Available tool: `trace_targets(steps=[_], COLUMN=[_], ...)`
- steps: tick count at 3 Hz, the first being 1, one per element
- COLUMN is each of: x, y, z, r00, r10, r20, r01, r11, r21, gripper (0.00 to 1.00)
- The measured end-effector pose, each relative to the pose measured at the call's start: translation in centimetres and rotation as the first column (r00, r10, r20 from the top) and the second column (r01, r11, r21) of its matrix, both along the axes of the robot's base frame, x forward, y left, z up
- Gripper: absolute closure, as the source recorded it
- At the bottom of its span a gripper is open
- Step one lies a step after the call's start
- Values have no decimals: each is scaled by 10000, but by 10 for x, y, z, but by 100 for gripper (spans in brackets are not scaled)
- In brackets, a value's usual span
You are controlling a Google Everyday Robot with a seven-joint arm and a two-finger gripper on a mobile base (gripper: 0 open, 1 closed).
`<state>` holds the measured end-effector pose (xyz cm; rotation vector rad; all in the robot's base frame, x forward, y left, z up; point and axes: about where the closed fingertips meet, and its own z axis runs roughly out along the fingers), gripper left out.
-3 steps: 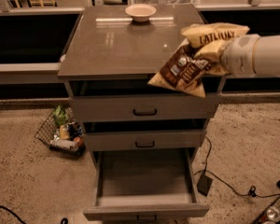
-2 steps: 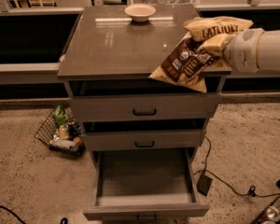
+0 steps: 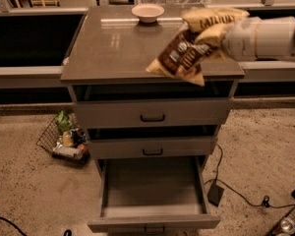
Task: Pick brown chip bag from bottom drawer and place on counter
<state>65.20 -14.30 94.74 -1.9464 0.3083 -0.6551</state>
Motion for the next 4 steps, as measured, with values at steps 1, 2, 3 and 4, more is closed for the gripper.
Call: trace_targets(steps=[1,2,3,4], x=[43,89,137,161], y=[25,36,47,51], z=[25,45,57,55], r00=[9970,9935,9922,9936], r10=[579,576,398,254], r20=[504,986,1184,1104], r01=[-594,-646,-537,-408], r11=[9979,9955,9918,9894], r21=[277,694,1159,1394], gripper=[100,100,100,100])
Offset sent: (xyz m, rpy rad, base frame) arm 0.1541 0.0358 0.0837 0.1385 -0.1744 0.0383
